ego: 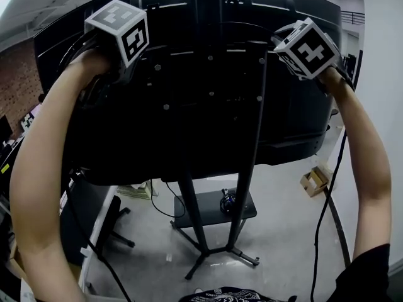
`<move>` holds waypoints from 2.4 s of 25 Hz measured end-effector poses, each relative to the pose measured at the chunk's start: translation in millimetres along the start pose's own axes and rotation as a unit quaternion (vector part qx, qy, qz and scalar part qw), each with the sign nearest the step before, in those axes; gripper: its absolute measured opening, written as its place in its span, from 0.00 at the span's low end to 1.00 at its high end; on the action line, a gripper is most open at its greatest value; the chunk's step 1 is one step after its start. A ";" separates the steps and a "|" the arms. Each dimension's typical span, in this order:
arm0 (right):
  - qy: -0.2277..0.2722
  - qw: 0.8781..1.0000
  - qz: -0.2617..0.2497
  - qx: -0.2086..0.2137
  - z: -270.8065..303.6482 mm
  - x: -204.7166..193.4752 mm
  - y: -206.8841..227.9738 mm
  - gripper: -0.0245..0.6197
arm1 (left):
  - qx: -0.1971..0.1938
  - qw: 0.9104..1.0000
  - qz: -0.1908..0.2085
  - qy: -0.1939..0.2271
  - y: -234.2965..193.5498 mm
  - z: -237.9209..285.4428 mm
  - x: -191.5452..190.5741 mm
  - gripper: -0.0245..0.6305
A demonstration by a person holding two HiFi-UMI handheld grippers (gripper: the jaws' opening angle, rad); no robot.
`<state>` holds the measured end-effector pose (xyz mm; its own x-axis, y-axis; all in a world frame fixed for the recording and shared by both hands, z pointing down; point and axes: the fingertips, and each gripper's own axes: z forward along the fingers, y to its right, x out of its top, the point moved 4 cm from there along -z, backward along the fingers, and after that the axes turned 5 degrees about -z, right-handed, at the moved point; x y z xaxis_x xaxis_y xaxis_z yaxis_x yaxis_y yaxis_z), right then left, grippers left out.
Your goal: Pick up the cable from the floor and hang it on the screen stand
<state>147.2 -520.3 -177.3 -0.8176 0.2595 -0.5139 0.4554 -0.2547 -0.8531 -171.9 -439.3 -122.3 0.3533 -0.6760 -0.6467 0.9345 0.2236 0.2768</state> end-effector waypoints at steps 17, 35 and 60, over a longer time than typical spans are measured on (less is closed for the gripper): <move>-0.048 0.973 0.167 0.151 10.4 -14.5 -23.9 0.05 | 0.008 0.998 -0.004 -0.069 6.5 21.3 -15.4 0.07; 0.026 0.975 0.191 0.106 6.7 -23.5 -40.0 0.05 | 0.104 0.990 0.088 0.047 13.3 21.5 -15.8 0.12; 0.120 0.987 0.107 0.013 -6.1 -42.2 -63.7 0.17 | 0.198 0.960 0.114 0.160 41.3 6.2 -49.0 0.19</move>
<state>154.8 -509.3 -101.8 -0.5950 0.4095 -0.6916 0.5968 -0.3513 -0.7215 -150.9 -401.3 -74.8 0.6010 -0.3760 -0.7053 0.7643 0.0122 0.6448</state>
